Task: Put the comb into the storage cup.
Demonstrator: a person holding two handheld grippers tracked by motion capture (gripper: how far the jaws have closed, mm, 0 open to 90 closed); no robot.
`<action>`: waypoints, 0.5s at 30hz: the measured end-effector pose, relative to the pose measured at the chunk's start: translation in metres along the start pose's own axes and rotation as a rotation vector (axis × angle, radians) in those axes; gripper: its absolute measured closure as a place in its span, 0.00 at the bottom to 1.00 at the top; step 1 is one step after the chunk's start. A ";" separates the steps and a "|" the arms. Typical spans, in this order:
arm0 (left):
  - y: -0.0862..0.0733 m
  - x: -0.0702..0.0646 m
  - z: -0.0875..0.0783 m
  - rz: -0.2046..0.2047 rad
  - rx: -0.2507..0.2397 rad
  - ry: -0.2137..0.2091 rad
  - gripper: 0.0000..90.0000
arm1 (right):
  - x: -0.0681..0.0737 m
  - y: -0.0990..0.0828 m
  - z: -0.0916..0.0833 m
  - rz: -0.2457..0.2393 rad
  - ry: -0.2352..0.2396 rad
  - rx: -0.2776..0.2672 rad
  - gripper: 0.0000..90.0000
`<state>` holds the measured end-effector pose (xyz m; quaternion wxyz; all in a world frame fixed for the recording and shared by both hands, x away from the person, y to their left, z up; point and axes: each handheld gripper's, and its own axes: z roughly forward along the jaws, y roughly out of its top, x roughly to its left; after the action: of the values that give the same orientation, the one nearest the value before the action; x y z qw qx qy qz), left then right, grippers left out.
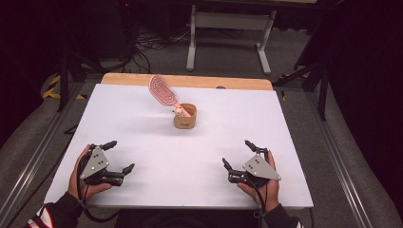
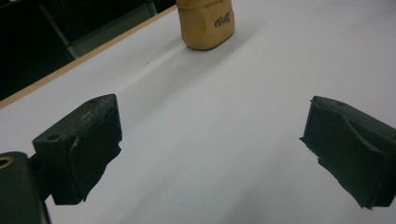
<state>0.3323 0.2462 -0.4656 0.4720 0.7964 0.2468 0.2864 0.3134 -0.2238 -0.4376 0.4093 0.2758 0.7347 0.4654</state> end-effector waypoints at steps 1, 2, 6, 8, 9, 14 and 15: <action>0.000 0.000 0.000 0.000 0.000 0.000 0.06 | 0.000 0.000 0.000 -0.001 0.000 0.000 0.10; -0.002 -0.001 -0.001 -0.005 0.001 -0.005 0.06 | 0.000 0.000 0.000 0.000 0.002 0.001 0.10; -0.002 -0.002 0.000 -0.004 0.008 -0.014 0.06 | 0.000 -0.001 0.000 -0.001 0.005 0.009 0.09; -0.001 -0.002 0.001 0.000 0.008 -0.016 0.06 | 0.000 -0.002 0.001 -0.002 0.005 0.008 0.09; -0.001 -0.002 0.001 -0.002 0.010 -0.017 0.06 | 0.000 -0.002 0.001 -0.002 0.006 0.008 0.09; -0.001 -0.004 0.002 0.006 0.015 -0.021 0.06 | -0.001 -0.002 0.001 0.001 0.011 0.007 0.09; -0.001 -0.004 0.003 0.006 0.013 -0.023 0.06 | -0.001 -0.002 0.001 0.000 0.009 0.007 0.09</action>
<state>0.3311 0.2424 -0.4686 0.4688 0.8035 0.2407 0.2771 0.3143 -0.2254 -0.4395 0.4051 0.2749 0.7382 0.4642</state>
